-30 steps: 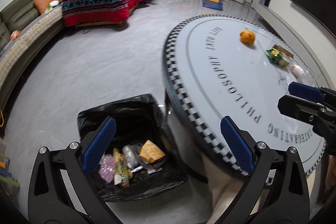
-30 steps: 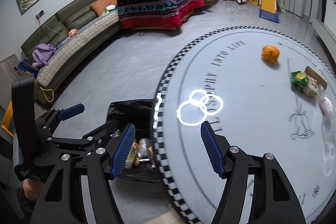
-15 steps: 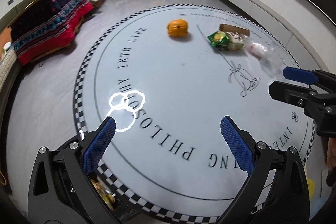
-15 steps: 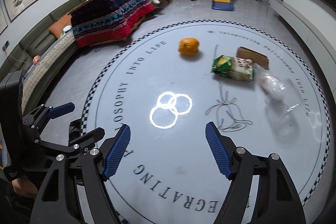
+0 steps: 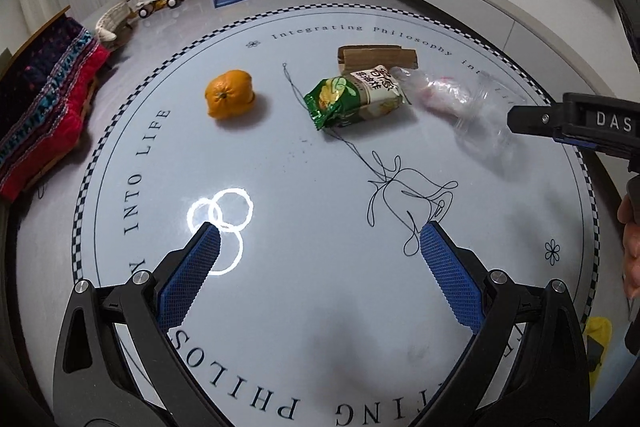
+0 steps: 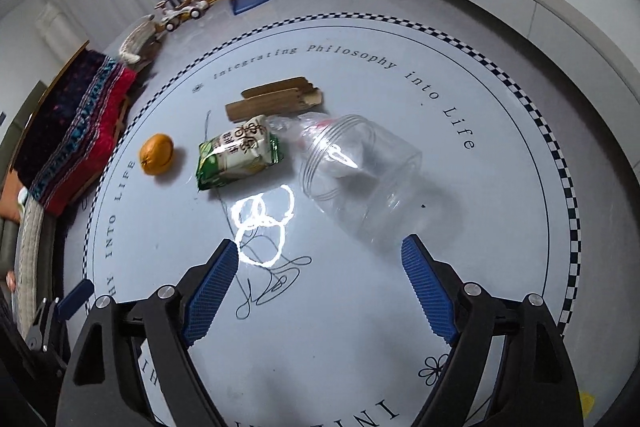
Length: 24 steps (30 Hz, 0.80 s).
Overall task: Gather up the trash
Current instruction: 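Move both tools back to the table toward the green snack bag and clear jar, then grasp the green snack bag with the left tool while the right tool grasps the clear plastic jar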
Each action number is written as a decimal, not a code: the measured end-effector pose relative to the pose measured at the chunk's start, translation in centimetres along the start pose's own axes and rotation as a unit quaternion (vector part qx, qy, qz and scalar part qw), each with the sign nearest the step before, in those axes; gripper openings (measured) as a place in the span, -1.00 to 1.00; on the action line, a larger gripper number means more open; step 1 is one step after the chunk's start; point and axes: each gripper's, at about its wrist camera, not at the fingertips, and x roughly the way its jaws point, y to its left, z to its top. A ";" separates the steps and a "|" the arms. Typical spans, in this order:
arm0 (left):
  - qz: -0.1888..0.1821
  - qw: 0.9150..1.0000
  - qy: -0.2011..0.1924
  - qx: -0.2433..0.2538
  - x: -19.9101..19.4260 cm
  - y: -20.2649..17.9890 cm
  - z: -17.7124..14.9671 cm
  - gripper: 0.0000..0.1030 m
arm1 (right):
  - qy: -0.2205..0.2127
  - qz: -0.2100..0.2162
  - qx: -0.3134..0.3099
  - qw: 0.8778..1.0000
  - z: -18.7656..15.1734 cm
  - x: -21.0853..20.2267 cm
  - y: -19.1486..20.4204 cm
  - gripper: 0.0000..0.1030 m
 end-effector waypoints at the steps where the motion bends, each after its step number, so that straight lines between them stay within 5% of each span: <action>1: -0.001 1.000 0.003 0.011 0.7 -0.3 0.5 0.88 | -0.002 -0.007 0.006 1.000 0.3 0.4 0.0 0.63; 13: 0.005 0.997 0.023 0.080 7.0 -2.0 5.1 0.88 | 0.001 -0.117 0.008 0.993 2.9 5.7 1.4 0.63; 24: -0.010 0.986 0.014 0.165 10.7 -3.8 10.1 0.88 | 0.026 -0.069 -0.056 0.996 3.5 5.6 -1.1 0.50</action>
